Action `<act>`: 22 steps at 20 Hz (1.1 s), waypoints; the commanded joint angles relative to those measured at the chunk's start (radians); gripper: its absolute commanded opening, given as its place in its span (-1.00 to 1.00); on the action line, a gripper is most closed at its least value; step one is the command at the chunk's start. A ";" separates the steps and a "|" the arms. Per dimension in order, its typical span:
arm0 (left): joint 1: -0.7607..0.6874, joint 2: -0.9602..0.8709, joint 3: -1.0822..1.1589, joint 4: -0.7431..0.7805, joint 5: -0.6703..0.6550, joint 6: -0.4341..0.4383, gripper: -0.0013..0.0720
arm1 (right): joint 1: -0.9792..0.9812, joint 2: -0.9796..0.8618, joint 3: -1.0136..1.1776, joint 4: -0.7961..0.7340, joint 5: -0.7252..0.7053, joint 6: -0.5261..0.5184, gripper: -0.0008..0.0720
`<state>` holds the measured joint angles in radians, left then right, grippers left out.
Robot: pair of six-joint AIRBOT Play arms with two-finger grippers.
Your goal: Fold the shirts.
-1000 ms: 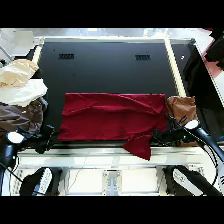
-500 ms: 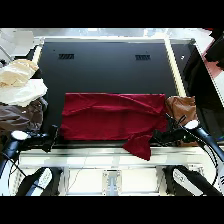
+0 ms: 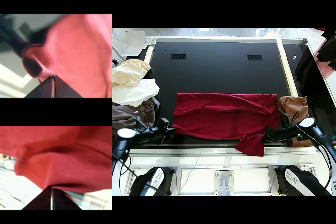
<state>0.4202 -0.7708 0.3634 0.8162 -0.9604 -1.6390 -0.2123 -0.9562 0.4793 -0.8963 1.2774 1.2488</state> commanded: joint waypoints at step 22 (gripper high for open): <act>-0.388 -0.767 0.823 0.258 0.294 0.082 -0.94 | 0.101 -0.692 0.876 -0.117 -0.287 0.161 -0.95</act>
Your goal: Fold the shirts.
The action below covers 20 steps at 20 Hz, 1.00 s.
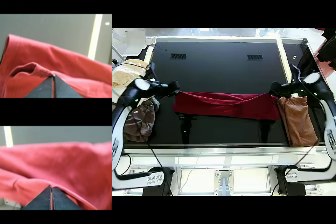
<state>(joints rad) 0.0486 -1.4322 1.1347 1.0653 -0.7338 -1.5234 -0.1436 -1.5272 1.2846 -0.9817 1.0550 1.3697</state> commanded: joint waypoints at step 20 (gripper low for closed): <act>-0.039 0.226 0.083 -0.055 0.061 0.219 -0.01 | -0.100 0.027 0.213 -0.357 0.370 0.068 0.28</act>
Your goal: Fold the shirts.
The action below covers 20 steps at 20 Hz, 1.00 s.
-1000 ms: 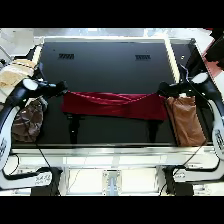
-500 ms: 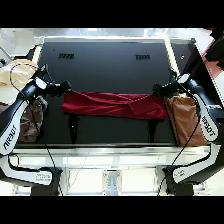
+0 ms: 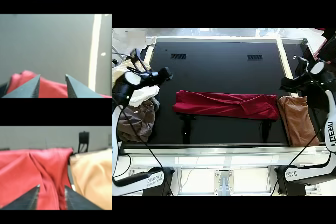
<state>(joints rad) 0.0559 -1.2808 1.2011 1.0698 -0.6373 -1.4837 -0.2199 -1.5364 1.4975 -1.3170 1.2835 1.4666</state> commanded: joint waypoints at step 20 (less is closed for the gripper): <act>-0.492 -0.552 0.519 0.299 -0.503 0.070 0.02 | -0.038 -0.148 -0.292 0.208 -0.204 -0.213 0.73</act>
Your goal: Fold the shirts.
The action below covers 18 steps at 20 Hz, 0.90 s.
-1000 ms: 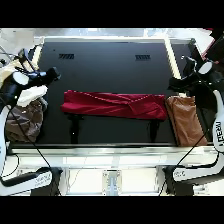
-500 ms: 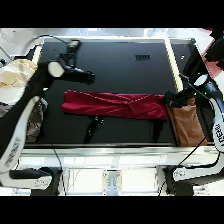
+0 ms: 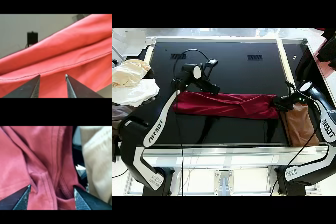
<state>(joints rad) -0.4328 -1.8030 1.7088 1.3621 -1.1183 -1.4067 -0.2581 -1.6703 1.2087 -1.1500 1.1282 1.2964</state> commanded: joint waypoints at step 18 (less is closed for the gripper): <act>-0.005 -0.187 0.013 -0.169 -0.001 -0.041 -0.93 | 0.126 0.097 0.304 0.283 0.291 -0.078 -0.94</act>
<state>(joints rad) -0.4366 -1.9560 1.7199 1.2621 -1.1152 -1.4555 -0.1925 -1.6196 1.4338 -0.8932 1.3602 1.1957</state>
